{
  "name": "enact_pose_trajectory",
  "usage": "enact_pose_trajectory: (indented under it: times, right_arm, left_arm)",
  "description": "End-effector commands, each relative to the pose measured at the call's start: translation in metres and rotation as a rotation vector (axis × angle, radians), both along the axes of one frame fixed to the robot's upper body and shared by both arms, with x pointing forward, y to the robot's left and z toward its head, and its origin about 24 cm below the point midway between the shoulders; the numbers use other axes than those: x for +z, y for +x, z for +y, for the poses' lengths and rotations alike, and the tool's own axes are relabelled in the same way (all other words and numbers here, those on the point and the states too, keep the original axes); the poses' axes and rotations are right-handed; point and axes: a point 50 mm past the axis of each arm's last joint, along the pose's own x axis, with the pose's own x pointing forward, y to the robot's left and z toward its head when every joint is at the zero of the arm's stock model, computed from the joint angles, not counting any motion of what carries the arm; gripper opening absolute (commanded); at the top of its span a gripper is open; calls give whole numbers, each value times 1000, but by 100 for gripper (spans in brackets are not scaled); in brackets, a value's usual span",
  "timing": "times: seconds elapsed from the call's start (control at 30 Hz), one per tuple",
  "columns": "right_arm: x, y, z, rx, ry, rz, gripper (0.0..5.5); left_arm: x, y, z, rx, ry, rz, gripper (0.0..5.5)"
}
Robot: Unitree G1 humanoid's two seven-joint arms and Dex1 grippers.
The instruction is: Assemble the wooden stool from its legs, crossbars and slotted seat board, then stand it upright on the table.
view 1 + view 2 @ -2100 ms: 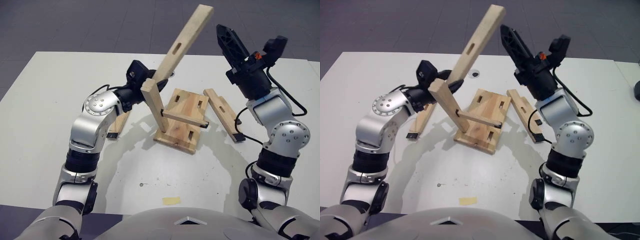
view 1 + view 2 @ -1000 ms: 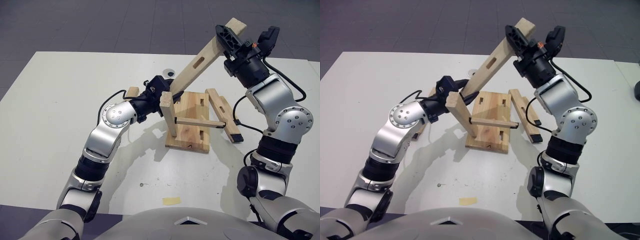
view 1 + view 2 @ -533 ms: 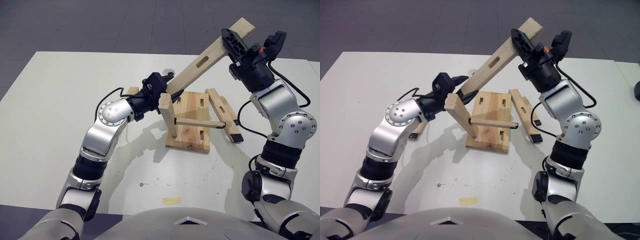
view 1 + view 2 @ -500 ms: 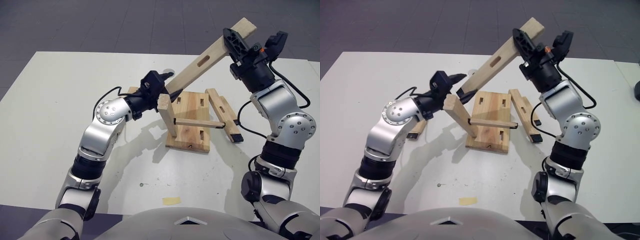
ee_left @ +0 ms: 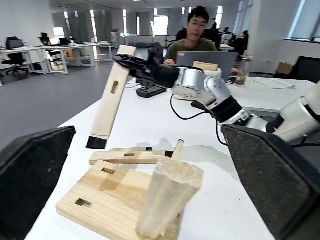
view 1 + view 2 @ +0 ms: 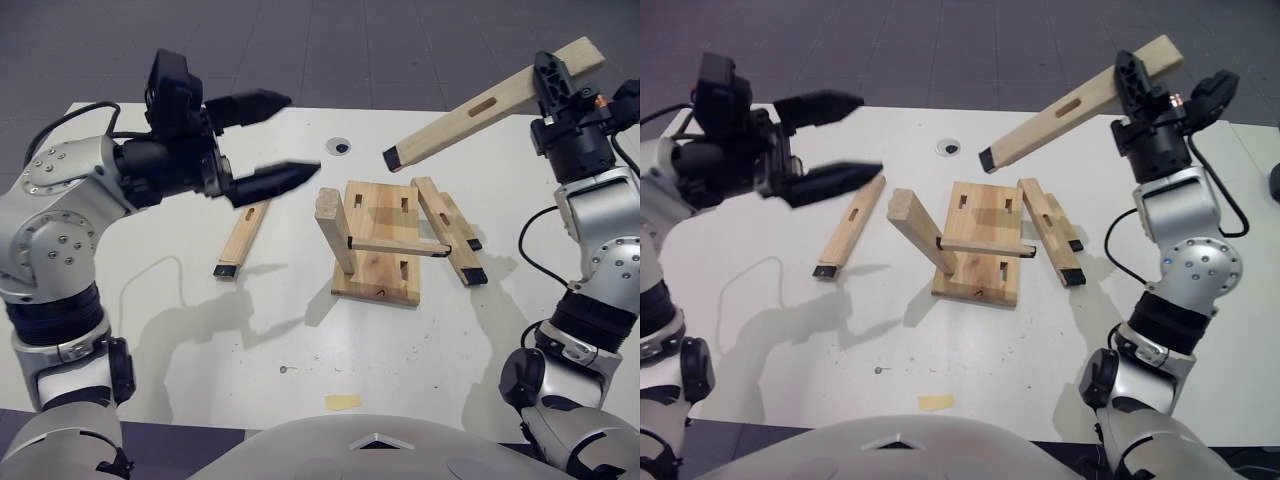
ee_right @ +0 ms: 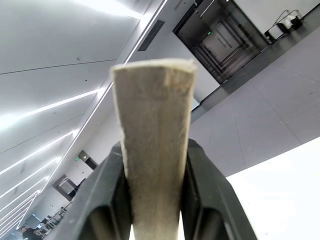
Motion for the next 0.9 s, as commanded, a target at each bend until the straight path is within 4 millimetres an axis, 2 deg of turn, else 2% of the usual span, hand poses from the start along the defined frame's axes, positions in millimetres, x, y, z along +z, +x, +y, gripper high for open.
enact_pose_trajectory:
  times: [0.03, 0.13, 0.27, 0.57, 0.73, 0.9]
  right_arm:
    - [1, 2, -2, 10, -9, 9, 101]
    - [0, 3, 2, 22, -12, 14, 101]
    - [-3, 4, 3, 25, -21, 33, 101]
    - [-7, 3, 1, 13, -18, 50, 101]
    - [-9, 2, 3, 13, -22, 55, 101]
    - [-12, 2, 4, -10, -121, 58, 101]
  left_arm:
    - [-19, -4, -15, -93, 111, 34, 540]
    - [-32, 6, -23, -62, 200, -20, 540]
    - [-41, 2, -27, -135, 261, -48, 479]
    - [-40, -6, -32, -232, 282, -78, 314]
    - [-44, -5, -36, -186, 279, -102, 226]
    - [-64, 2, -35, -44, 315, -124, 207]
